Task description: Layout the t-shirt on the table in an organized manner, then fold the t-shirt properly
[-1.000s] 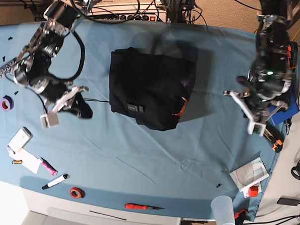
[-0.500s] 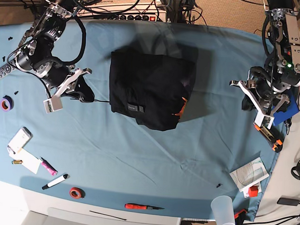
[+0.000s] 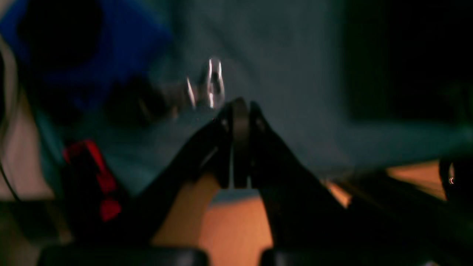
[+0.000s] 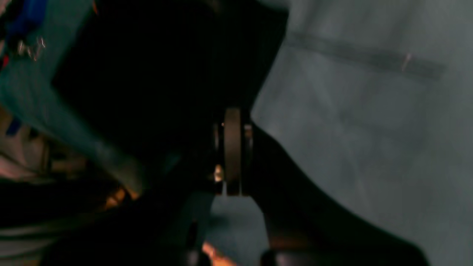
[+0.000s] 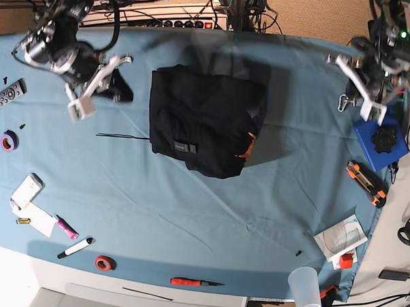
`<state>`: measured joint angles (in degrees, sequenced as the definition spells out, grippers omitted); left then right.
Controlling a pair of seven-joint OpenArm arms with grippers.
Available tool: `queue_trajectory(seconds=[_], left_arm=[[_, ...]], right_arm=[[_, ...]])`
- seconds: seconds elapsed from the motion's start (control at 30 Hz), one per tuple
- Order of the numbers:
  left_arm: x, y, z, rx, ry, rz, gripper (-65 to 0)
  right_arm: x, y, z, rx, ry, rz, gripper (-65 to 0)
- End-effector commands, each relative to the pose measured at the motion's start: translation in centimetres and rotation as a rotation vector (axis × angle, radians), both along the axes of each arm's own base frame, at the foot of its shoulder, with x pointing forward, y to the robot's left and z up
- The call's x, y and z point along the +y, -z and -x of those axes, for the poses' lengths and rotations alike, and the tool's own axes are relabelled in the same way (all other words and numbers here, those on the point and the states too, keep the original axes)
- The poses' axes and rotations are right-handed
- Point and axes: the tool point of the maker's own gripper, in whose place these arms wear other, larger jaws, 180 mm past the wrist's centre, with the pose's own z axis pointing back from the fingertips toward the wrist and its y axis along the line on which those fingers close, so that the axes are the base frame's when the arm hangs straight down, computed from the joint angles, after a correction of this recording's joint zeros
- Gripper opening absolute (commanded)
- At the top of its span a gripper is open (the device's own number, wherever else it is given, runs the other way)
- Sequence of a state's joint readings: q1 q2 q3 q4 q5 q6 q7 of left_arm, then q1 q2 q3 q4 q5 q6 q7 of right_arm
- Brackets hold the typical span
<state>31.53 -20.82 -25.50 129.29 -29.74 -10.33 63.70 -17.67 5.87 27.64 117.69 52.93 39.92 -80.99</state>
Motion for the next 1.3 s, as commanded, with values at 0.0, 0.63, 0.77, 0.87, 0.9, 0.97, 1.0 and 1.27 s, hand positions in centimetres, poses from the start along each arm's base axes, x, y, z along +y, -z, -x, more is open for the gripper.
queue_trajectory(seconds=[0.0, 0.63, 0.77, 0.87, 0.9, 0.97, 1.0, 1.27], left_arm=[[0.3, -0.3, 0.4, -0.003, 0.001, -0.010, -65.0], [3.9, 3.6, 17.8, 0.459, -0.116, -0.037, -65.0], [3.4, 5.4, 20.3, 0.528, -0.138, 0.046, -65.0], [3.4, 7.4, 22.3, 0.569, -0.180, 0.108, -65.0], [3.6, 8.1, 23.0, 0.591, -0.196, 0.122, -65.0], [4.2, 9.4, 23.9, 0.622, -0.229, 0.139, -65.0], [4.5, 10.1, 24.2, 0.634, -0.252, 0.146, -65.0], [8.7, 17.3, 24.1, 0.601, -0.436, 0.113, -65.0]], right_arm=[[0.0, -0.5, 0.3, -0.016, -0.005, -0.002, -65.0], [-1.7, 6.7, 17.8, 0.503, 0.000, 0.108, -65.0], [-2.8, 8.0, 21.9, 0.634, 0.007, 0.151, -65.0], [-3.5, 9.6, 25.0, 0.749, 0.035, 0.144, -65.0], [-3.7, 10.2, 26.0, 0.785, 0.047, 0.129, -65.0], [-4.1, 11.4, 27.9, 0.860, 0.058, 0.109, -65.0], [-4.4, 12.0, 28.6, 0.895, 0.057, 0.102, -65.0], [-6.0, 18.3, 30.1, 1.068, -0.045, 0.160, -65.0]])
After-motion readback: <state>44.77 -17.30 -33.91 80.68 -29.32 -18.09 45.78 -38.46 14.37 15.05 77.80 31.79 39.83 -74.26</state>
